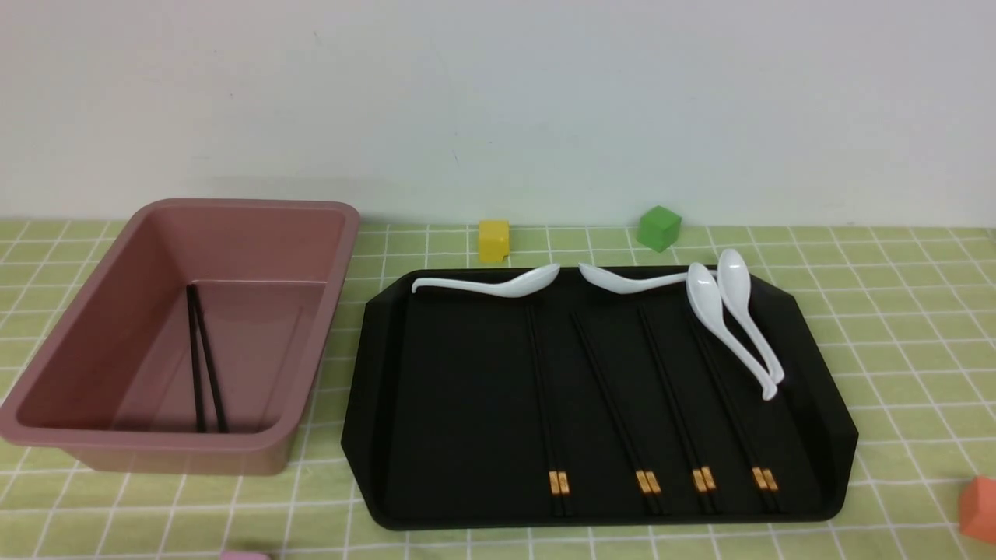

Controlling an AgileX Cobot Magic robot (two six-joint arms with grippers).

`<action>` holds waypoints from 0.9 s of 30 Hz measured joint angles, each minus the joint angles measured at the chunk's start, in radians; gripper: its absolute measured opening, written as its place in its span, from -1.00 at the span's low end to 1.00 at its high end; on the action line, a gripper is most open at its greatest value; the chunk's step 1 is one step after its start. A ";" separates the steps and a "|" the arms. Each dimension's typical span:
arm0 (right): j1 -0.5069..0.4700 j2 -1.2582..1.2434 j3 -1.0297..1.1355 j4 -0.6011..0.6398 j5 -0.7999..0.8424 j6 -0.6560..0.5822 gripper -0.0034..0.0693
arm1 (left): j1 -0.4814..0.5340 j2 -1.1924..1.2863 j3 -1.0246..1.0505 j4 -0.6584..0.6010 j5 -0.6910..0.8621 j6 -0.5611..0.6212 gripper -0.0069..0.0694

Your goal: On green tablecloth take chopsticks from black tray and put them in box.

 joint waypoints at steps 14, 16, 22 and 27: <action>0.000 0.000 0.000 0.000 0.000 0.000 -0.25 | 0.000 0.000 0.000 0.000 0.000 0.000 -0.81; 0.000 0.000 0.000 0.000 0.000 0.000 -0.25 | 0.000 0.000 0.000 0.000 0.000 0.000 -0.80; 0.000 0.000 0.000 0.000 0.000 0.000 -0.25 | 0.000 0.000 0.000 0.000 0.000 0.000 -0.78; 0.000 0.000 0.000 0.000 0.000 0.000 -0.25 | 0.000 0.000 0.000 0.000 0.000 0.000 -0.78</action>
